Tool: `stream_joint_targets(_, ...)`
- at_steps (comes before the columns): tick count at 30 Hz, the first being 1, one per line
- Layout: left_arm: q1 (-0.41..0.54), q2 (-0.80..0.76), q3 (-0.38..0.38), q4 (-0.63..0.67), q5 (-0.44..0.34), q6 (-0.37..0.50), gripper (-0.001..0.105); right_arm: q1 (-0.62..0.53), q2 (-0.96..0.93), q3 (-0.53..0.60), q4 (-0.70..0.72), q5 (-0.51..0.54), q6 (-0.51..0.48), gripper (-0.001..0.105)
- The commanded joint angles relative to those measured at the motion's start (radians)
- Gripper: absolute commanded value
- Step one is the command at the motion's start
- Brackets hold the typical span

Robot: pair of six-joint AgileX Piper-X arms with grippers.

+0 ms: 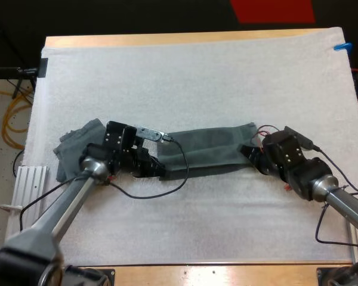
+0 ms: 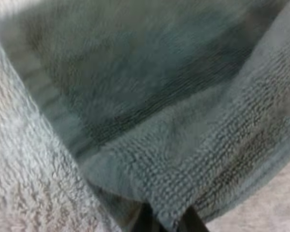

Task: Pick towel from pile fold and stack

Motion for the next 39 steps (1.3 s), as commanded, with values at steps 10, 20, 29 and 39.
stream_joint_targets(10,0.000,0.115,-0.002,-0.091,0.016,-0.003,0.000,-0.029,0.040,0.002,-0.044,0.005,-0.007,0.000)
stream_joint_targets(20,0.000,0.114,-0.009,-0.135,0.016,0.003,0.050,-0.029,0.146,0.002,-0.281,-0.184,-0.010,0.047)
stream_joint_targets(29,0.000,0.114,-0.083,-0.213,0.015,0.003,0.069,-0.039,0.211,0.002,-0.591,-0.189,0.012,0.063)
stream_joint_targets(39,0.013,0.114,-0.174,-0.223,-0.054,0.003,0.069,-0.199,0.213,-0.001,-0.710,-0.215,0.053,0.063)
